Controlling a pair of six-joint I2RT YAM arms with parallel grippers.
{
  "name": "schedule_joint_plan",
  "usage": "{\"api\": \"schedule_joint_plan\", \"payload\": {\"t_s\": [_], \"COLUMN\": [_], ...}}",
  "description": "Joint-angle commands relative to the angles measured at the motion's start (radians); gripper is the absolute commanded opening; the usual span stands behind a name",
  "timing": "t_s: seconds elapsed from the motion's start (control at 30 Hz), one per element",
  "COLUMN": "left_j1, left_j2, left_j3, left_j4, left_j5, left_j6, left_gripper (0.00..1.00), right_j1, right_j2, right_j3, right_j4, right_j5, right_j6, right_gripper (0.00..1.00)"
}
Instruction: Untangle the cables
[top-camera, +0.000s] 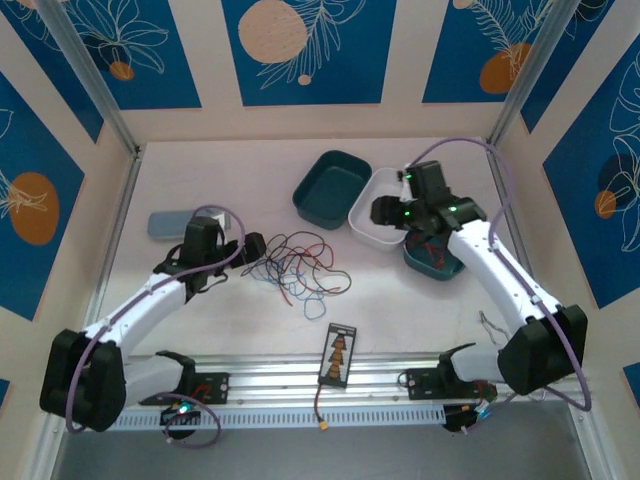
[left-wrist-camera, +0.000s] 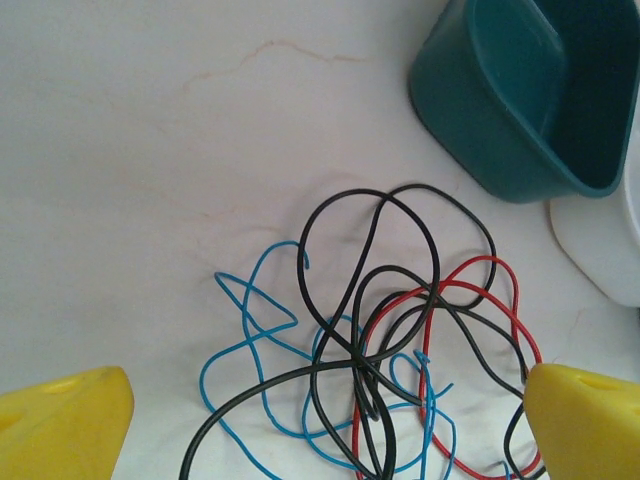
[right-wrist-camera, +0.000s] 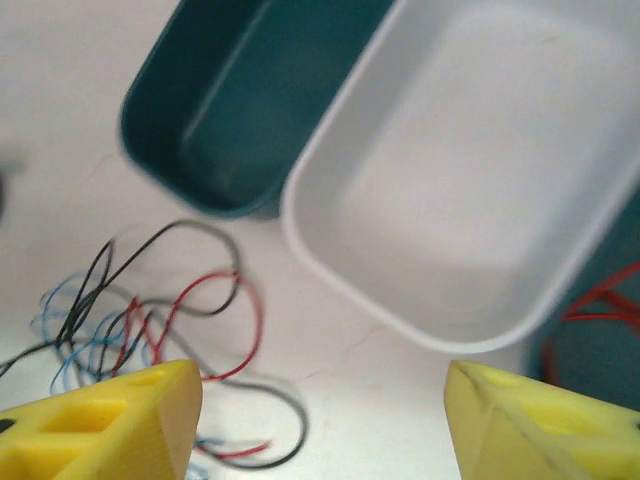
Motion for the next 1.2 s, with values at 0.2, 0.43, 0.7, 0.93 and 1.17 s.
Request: {"api": "schedule_joint_plan", "payload": {"t_s": [0.2, 0.43, 0.7, 0.93, 1.17], "left_j1": [-0.034, -0.045, -0.045, -0.045, -0.044], "left_j2": [0.161, 0.249, 0.307, 0.348, 0.377], "left_j3": [0.091, 0.096, 0.093, 0.080, 0.070], "left_j4": [-0.017, 0.027, 0.064, 0.104, 0.127], "left_j5": [0.098, 0.085, 0.071, 0.071, 0.077], "left_j6": [-0.008, -0.054, -0.086, -0.113, -0.122], "left_gripper": [1.00, 1.00, 0.99, 0.95, 0.89], "right_j1": [0.252, 0.307, 0.328, 0.339, 0.341], "right_j2": [0.222, 0.361, 0.496, 0.602, 0.679], "right_j3": [0.068, 0.139, 0.240, 0.336, 0.394], "right_j4": [0.042, 0.052, 0.046, 0.009, -0.043], "right_j5": [0.006, -0.049, -0.114, -0.136, -0.122], "right_j6": [0.012, -0.009, -0.037, -0.066, -0.090], "right_gripper": [0.71, 0.81, 0.73, 0.59, 0.50]}}
